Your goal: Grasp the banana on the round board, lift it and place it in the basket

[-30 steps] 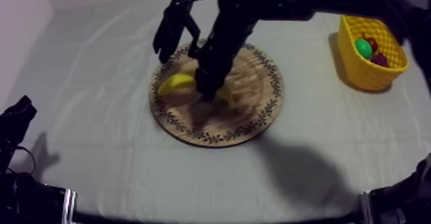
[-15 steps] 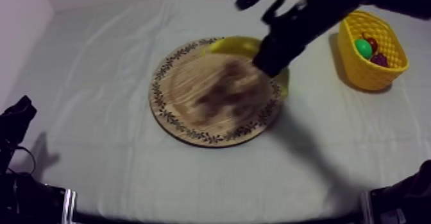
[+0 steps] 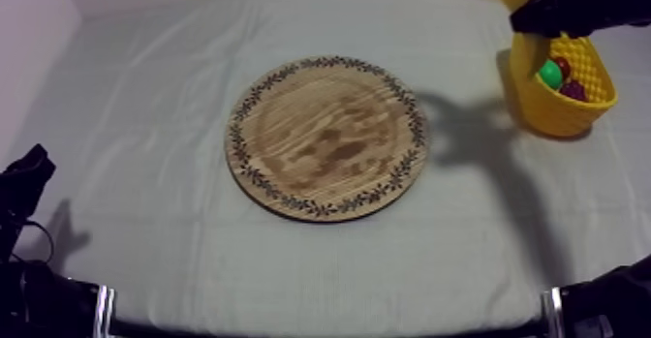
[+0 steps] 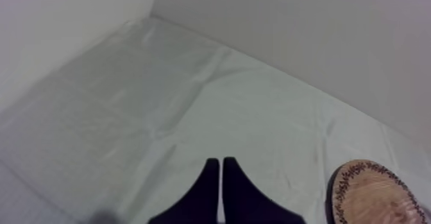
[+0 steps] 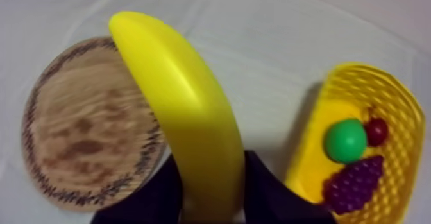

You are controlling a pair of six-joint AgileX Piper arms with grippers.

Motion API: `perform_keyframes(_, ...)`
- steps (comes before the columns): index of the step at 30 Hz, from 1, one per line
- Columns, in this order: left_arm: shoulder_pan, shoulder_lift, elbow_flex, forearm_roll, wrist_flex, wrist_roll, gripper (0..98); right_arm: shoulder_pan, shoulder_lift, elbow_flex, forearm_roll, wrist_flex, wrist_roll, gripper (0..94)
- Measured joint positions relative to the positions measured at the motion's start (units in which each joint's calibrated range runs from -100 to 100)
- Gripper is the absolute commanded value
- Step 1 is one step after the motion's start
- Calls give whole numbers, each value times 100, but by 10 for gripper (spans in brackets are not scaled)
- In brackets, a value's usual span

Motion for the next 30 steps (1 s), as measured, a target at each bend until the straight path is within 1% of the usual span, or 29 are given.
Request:
perform_keyframes(4, 0, 0, 0, 0, 0, 0, 1, 538, 205, -78, -25, -119, -4, 180)
perform_keyframes(7, 0, 0, 0, 0, 0, 0, 1, 880, 367, -88, -37, -380, -32, 179)
perform_keyframes(11, 0, 0, 0, 0, 0, 0, 1, 1224, 644, -75, -43, -604, -26, 182)
perform_keyframes(15, 0, 0, 0, 0, 0, 0, 1, 1371, 913, 0, 8, -829, -58, 193)
perform_keyframes(21, 0, 0, 0, 0, 0, 0, 1, 1374, 1379, 10, 113, -1165, -156, 214)
perform_keyframes(23, 0, 0, 0, 0, 0, 0, 1, 1384, 1548, -35, 157, -1257, -213, 251)
perform_keyframes(24, 0, 0, 0, 0, 0, 0, 1, 1392, 1614, -63, 187, -1277, -236, 288)
perform_keyframes(28, 0, 0, 0, 0, 0, 0, 1, 1405, 1809, -84, 266, -1413, -302, 491)
perform_keyframes(30, 0, 0, 0, 0, 0, 0, 1, 1400, 1825, -84, 303, -1482, -330, 568)
